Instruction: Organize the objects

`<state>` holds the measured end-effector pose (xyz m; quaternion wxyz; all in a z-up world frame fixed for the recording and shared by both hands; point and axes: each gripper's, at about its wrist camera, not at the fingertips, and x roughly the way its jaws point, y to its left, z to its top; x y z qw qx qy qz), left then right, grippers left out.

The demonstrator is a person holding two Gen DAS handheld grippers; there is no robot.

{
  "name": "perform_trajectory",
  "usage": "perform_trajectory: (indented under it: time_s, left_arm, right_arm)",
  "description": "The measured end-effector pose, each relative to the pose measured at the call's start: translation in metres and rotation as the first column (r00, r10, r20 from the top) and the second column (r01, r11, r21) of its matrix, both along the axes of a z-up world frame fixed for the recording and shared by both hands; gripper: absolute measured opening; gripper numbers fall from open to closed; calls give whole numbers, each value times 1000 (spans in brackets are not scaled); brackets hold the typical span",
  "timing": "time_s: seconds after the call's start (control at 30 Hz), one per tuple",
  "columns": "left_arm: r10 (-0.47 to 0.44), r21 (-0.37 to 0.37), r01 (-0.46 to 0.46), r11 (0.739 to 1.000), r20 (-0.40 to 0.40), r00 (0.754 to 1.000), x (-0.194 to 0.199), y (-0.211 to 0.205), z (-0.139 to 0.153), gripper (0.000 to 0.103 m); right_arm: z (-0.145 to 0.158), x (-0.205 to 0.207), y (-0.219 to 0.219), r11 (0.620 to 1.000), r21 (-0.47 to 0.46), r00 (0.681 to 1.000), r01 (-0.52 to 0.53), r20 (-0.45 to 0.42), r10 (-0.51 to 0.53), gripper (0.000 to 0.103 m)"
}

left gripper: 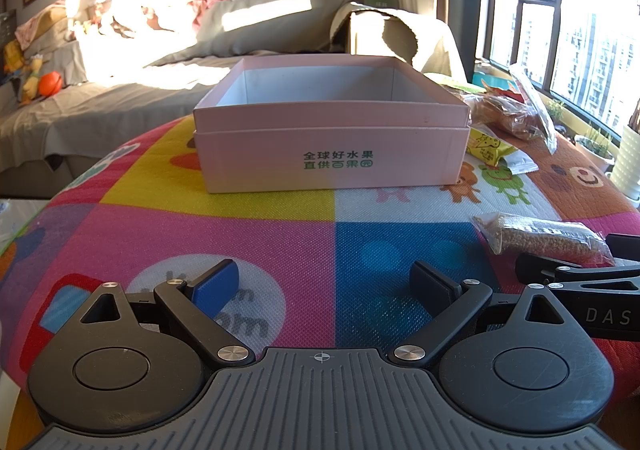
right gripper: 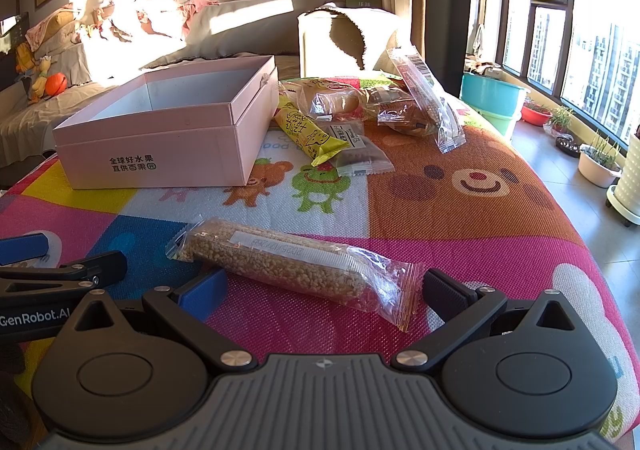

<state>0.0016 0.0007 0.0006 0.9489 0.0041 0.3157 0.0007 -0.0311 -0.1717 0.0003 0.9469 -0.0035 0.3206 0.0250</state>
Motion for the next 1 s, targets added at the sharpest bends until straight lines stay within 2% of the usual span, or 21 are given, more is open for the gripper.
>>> perform_trajectory:
  time_s: [0.77,1.0]
  left_arm:
    - [-1,3,1,1000,0,1000,-3,1,0,98]
    - [-2,0,2,1000,-1,1000,-3,1,0,98]
  right_arm:
    - [-1,-1,-1,1000,2,1000,-3,0,3,103]
    - [2,1,-2,999,2,999,-37,-34,37,103]
